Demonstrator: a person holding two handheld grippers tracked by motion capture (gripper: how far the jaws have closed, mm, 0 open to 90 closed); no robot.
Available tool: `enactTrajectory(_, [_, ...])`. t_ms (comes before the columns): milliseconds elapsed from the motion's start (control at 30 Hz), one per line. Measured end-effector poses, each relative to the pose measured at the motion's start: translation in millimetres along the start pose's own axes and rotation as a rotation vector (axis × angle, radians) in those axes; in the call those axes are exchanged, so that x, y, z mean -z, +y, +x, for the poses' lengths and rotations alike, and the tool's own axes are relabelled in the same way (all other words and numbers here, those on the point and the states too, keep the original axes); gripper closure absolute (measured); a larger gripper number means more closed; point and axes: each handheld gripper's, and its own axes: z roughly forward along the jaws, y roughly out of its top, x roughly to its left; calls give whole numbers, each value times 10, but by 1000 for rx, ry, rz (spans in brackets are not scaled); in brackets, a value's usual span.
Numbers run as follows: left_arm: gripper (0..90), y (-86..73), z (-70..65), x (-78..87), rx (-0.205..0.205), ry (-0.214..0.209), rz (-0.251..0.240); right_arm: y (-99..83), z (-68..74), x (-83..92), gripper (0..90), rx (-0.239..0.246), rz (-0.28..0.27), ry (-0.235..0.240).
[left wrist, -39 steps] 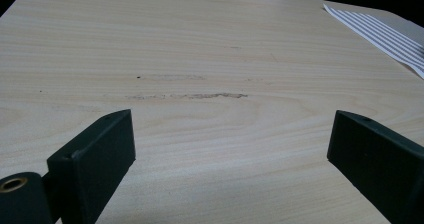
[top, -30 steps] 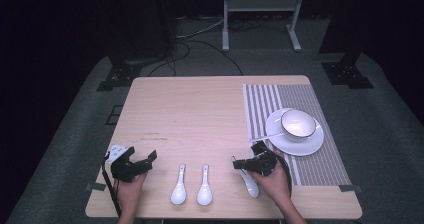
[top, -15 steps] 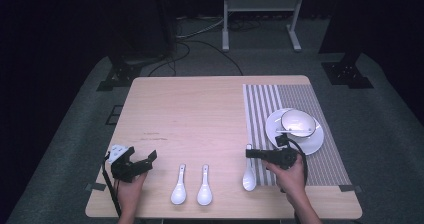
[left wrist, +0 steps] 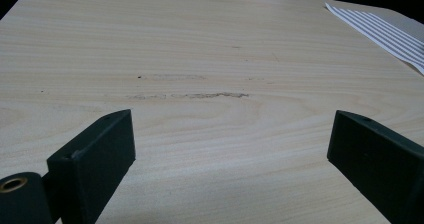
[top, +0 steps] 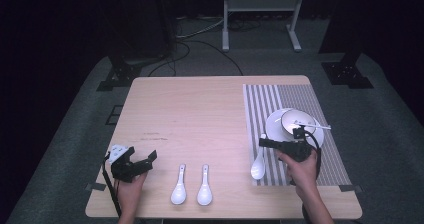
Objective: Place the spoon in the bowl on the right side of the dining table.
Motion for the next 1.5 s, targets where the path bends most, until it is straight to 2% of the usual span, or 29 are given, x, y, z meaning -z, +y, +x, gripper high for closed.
enactTrajectory(533, [38,1,-5,-5,-2,2,1,274,-63,307,847,-38,-112,-33])
enactTrajectory(967, [39,0,-4,-3,-5,2,0,514,-145,535,845,-63,-192,-110])
enactTrajectory(1233, [38,1,-6,-4,-6,4,4,578,-280,665,845,-113,-252,-152])
enactTrajectory(1500, [38,-1,-7,-5,-7,2,1,637,-388,756,845,-161,-311,-165])
